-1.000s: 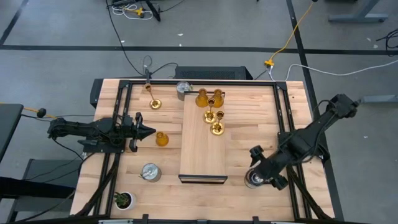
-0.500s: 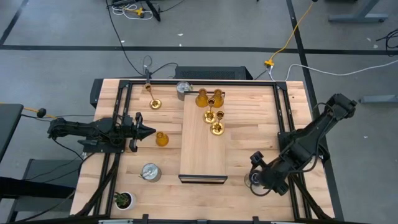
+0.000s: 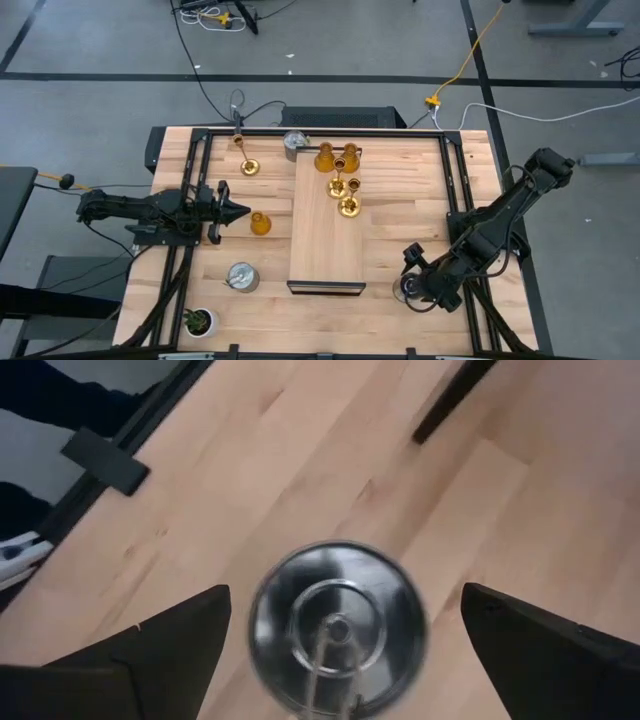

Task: Pick & Place candle stick holders
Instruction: Put the bottom right scented candle on the shelf

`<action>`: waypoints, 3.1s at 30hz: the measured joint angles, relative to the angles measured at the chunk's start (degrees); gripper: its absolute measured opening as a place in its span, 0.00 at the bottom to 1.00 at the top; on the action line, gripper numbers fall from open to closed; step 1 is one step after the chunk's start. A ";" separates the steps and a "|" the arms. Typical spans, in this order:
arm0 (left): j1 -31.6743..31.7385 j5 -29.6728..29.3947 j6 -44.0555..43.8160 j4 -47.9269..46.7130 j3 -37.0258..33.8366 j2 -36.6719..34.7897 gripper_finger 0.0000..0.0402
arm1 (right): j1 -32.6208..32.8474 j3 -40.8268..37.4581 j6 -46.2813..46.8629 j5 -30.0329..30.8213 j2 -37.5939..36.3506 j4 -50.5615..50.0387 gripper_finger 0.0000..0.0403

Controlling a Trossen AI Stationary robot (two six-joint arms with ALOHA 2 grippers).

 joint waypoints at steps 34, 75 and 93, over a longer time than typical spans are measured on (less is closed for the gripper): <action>0.00 0.00 -0.01 0.00 0.01 0.00 0.02 | 0.24 -7.75 1.81 1.29 -0.07 8.76 0.99; -0.01 0.00 0.00 0.00 0.02 0.00 0.02 | 0.20 -11.64 2.26 2.63 -0.02 12.38 0.99; 0.01 0.00 -0.02 0.00 0.00 0.00 0.02 | 0.20 -11.64 3.04 1.23 -0.02 13.40 0.99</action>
